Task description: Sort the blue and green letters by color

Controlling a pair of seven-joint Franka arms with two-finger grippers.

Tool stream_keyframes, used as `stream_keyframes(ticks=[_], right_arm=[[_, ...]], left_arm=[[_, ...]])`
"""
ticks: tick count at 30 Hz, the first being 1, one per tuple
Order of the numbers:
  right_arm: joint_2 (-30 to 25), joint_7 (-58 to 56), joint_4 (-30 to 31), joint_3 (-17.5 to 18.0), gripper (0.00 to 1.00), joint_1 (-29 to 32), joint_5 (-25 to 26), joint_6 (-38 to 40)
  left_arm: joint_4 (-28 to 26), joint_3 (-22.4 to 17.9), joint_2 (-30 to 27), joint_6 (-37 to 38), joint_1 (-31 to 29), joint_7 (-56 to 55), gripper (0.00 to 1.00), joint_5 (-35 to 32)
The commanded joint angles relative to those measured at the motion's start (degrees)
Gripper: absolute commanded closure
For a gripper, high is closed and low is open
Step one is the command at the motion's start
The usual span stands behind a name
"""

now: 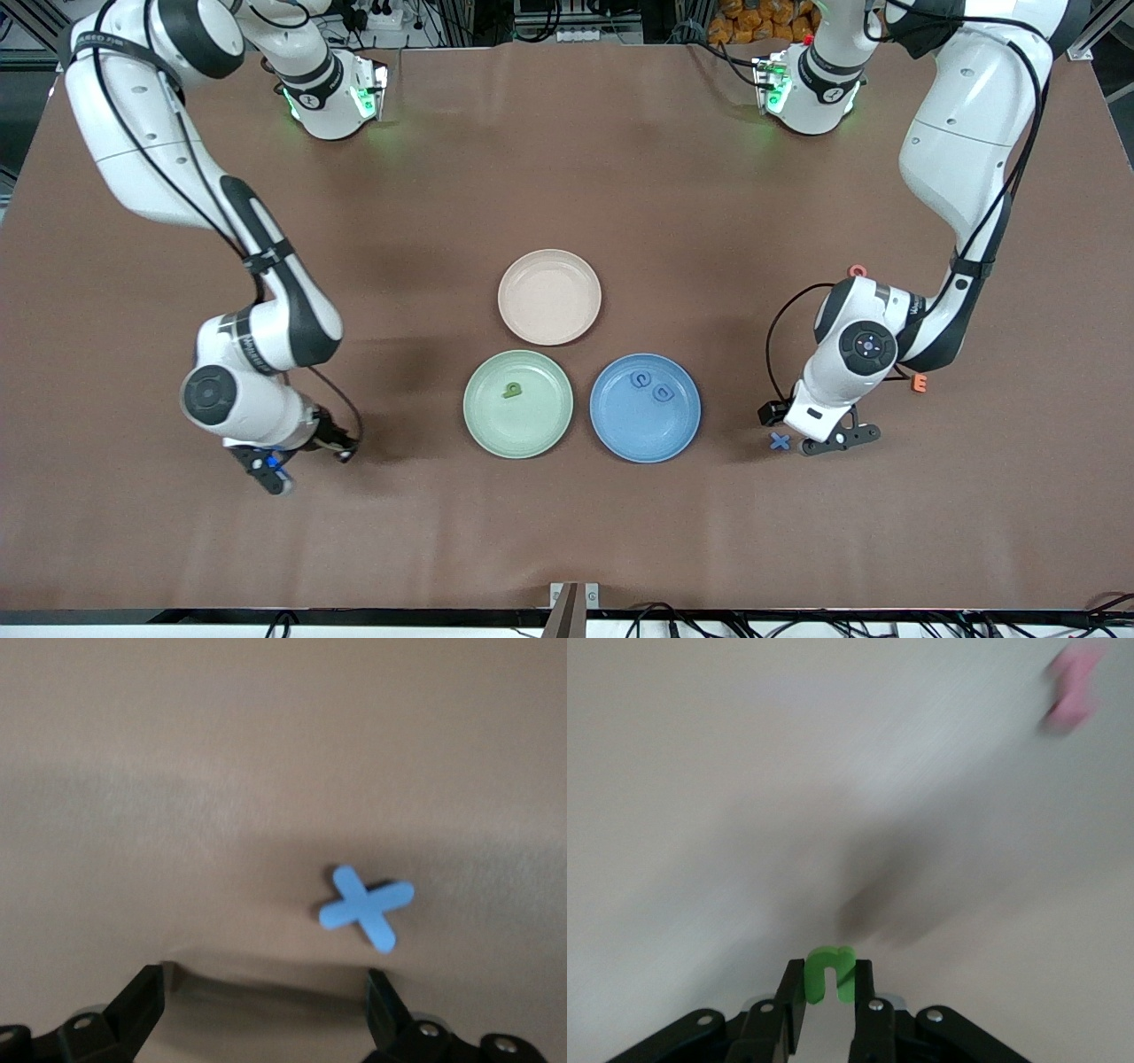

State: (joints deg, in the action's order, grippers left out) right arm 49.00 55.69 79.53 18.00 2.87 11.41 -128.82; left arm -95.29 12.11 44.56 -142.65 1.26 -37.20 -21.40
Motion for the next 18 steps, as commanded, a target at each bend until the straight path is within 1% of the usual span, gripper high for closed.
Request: stream_keyframes(ticks=[1,2,4,9,14,18], right_arm=[[-1.19,6.62,-0.69,5.63,1.0,-0.32,0.71,2.43],[-1.19,7.58,-0.69,6.68,1.0,-0.76,0.89,2.43],[-1.19,8.99,-0.69,7.57,1.0,-1.81,1.06,2.43],[-1.19,15.23,-0.86,7.49,1.0,-6.47,1.24,2.43],[-1.19,20.42,-3.41,7.49,1.0,-10.33,1.24,2.43],[-0.75,23.93,-4.46,6.7,1.0,-13.85,1.24,1.91]], left_arm=[[8.89,0.29,5.88,0.09,0.32,0.55,0.0,-2.06],[9.51,0.29,6.15,0.09,0.41,0.46,0.0,-2.06],[9.69,0.29,6.15,0.01,0.5,0.46,0.0,-2.06],[9.78,0.37,5.71,-0.08,0.58,0.02,0.0,-1.89],[10.04,0.46,5.71,-0.17,0.85,-0.16,0.0,-1.8],[10.3,0.46,5.71,-0.35,1.11,-0.24,0.0,-1.8]])
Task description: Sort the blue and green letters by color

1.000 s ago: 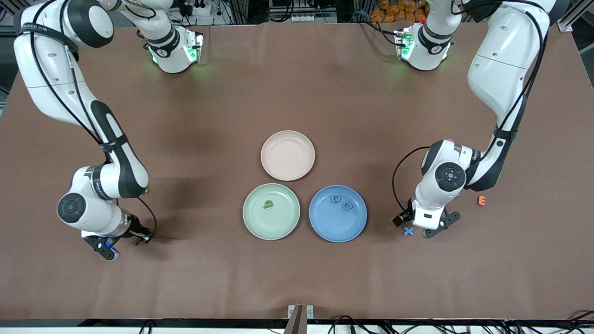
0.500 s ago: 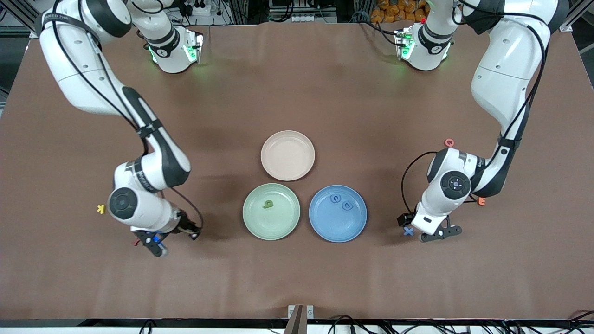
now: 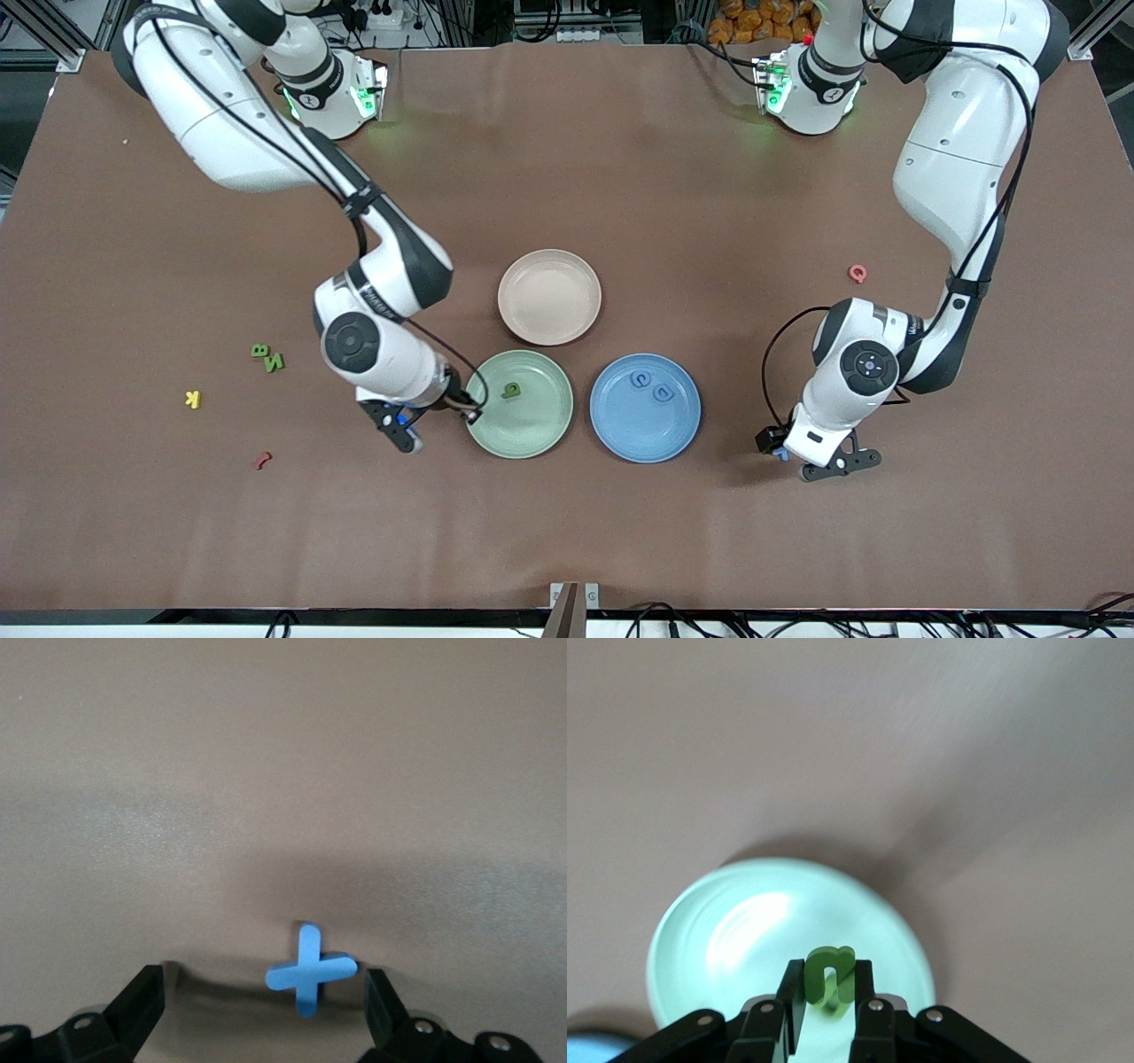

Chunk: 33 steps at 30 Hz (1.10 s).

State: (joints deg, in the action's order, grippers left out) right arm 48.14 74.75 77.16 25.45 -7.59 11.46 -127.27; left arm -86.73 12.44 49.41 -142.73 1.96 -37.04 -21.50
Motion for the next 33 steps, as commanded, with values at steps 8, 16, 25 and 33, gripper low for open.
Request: stream_keyframes(ticks=[8,16,25,33], right_arm=[[0.03,5.58,-2.1,-2.68,0.95,-7.79,1.28,0.44],[0.38,5.58,-2.1,-4.44,0.78,-9.9,1.37,0.09],[0.03,5.49,-2.1,-4.35,0.0,-9.37,1.02,0.7],[-1.72,2.69,-2.1,-4.09,0.0,-6.83,1.63,2.72]], left_arm=[[1.74,0.13,1.04,-0.27,0.77,-0.31,0.0,-1.96],[1.74,0.13,1.13,-0.71,0.77,-0.4,0.11,-1.96],[1.74,0.13,0.95,-0.71,0.68,-0.66,1.0,-1.44],[1.74,0.13,0.43,-0.71,0.59,-0.75,1.0,-1.44]])
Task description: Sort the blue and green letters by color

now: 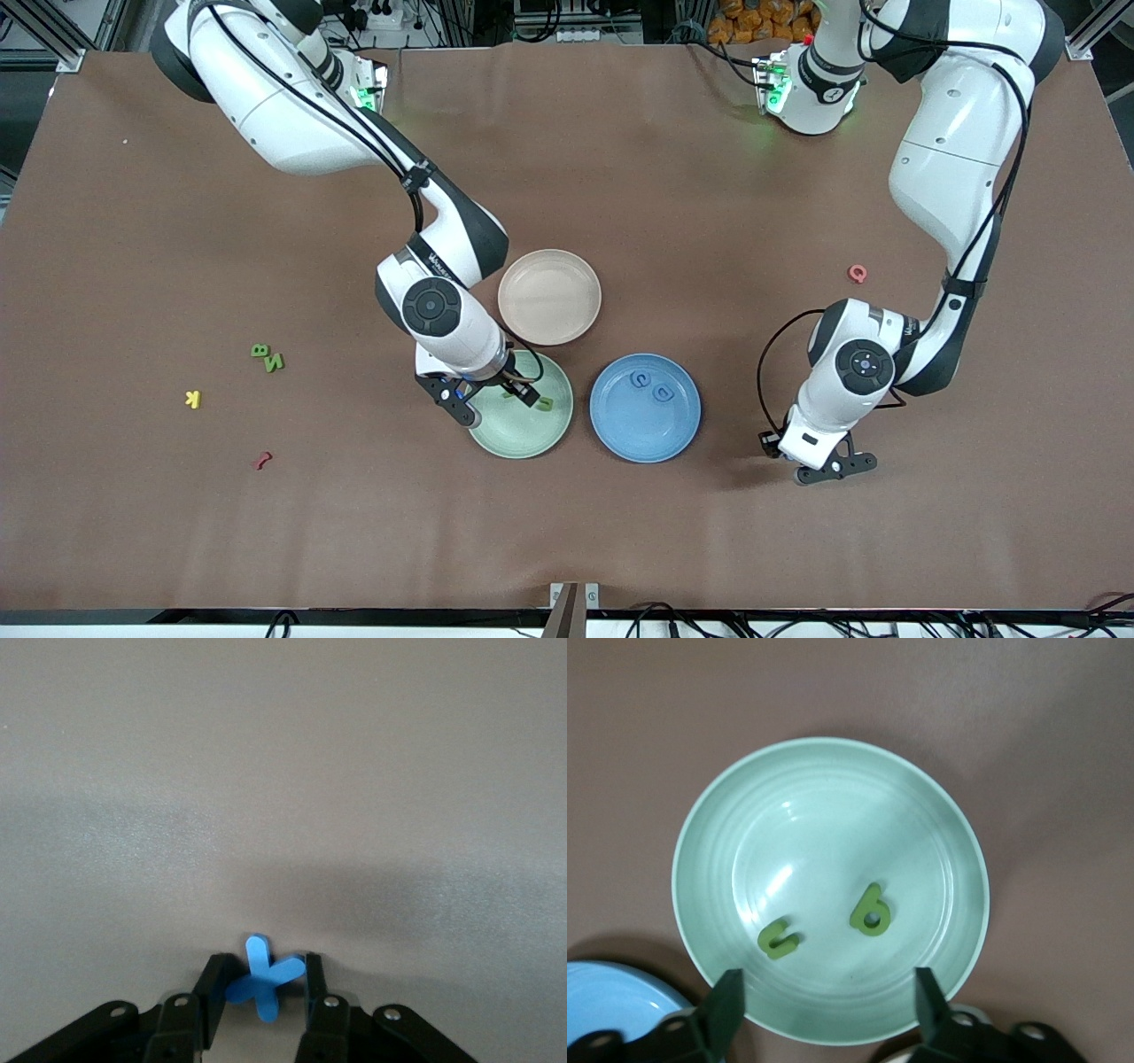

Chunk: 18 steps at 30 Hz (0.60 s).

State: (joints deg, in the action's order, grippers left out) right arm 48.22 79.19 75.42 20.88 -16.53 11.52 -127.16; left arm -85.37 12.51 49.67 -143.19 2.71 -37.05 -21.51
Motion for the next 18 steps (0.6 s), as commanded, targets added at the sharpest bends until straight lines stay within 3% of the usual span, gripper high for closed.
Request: stream_keyframes(ticks=[1,9,18], right_arm=[[-2.25,-3.33,-0.36,0.48,0.0,2.46,1.66,3.49],[-7.78,-27.39,0.26,0.57,0.0,6.68,1.66,16.14],[-14.03,-53.43,2.98,0.57,0.0,13.44,1.49,25.29]], left_arm=[[0.38,0.06,0.08,-0.24,-0.16,-0.75,1.0,-1.43],[0.21,0.49,-2.47,0.63,-0.51,-0.92,1.0,-1.08],[0.3,0.67,-5.28,4.76,2.91,-3.9,1.0,4.63]])
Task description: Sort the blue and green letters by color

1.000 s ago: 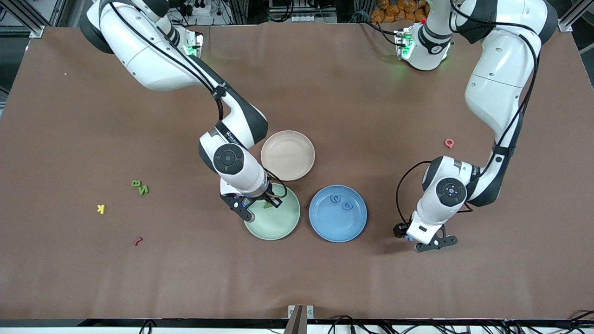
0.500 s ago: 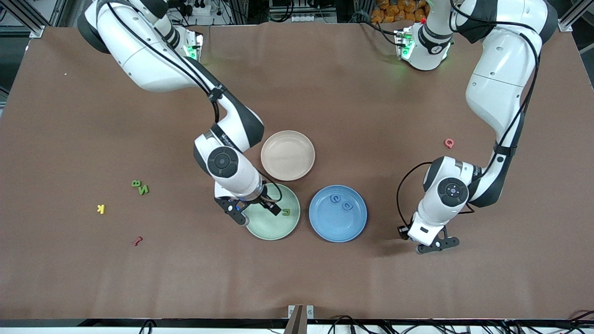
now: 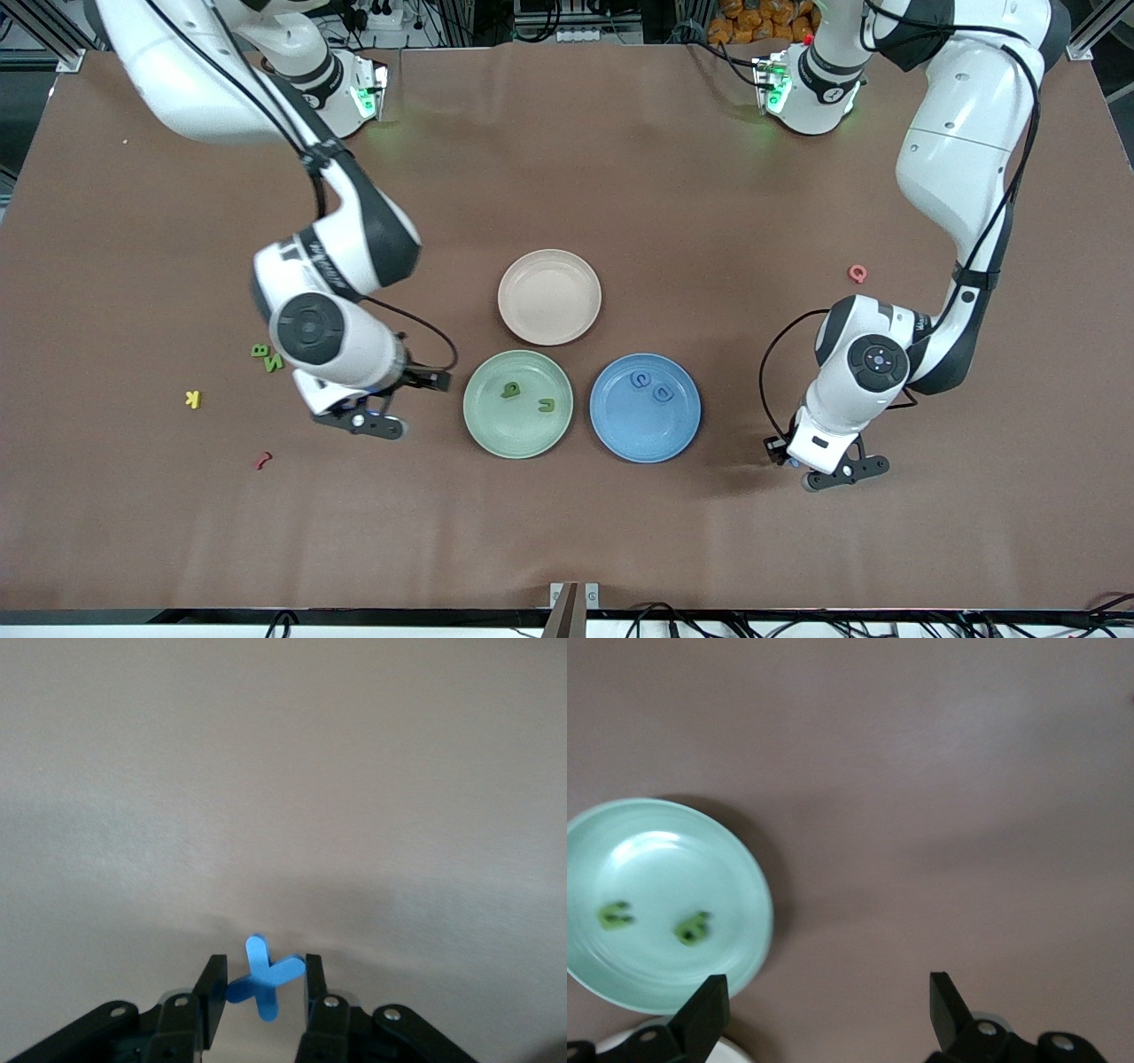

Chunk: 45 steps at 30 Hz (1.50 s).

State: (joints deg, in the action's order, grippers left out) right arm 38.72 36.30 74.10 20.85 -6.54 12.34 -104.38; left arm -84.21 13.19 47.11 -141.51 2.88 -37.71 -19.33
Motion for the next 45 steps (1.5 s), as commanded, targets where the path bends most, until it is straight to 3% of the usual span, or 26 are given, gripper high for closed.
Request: stream_keyframes(ticks=[1,17,28,36,37,39,45], right_arm=[[-5.31,-12.46,5.08,0.6,0.0,4.24,0.66,2.95],[-14.81,-35.67,18.61,0.77,0.0,14.79,-0.13,0.5],[-23.07,-44.65,36.8,0.69,0.0,21.74,-4.17,-16.9],[-23.95,-44.82,43.48,0.6,0.0,24.11,-4.17,-25.34],[-23.95,-44.82,44.45,0.6,0.0,24.29,-4.17,-26.57],[-23.95,-44.82,46.12,0.51,0.0,24.64,-4.17,-29.29],[-22.9,-45.0,48.5,0.33,0.0,25.96,-4.0,-34.05]], left_arm=[[-0.87,-0.01,-2.9,3.52,3.62,-4.9,1.0,2.54],[-0.17,-0.45,-2.73,3.79,18.39,-23.54,1.0,1.93],[2.03,-0.71,-1.76,3.7,21.38,-25.3,1.0,2.1],[4.49,-0.8,-0.44,3.35,20.94,-25.3,1.0,2.19],[4.49,-0.8,-0.44,3.35,20.85,-25.13,0.84,2.19],[4.49,-0.8,-0.53,3.35,20.68,-24.43,0.0,2.1],[4.06,-0.8,-1.14,3.26,20.41,-23.81,0.0,1.22]])
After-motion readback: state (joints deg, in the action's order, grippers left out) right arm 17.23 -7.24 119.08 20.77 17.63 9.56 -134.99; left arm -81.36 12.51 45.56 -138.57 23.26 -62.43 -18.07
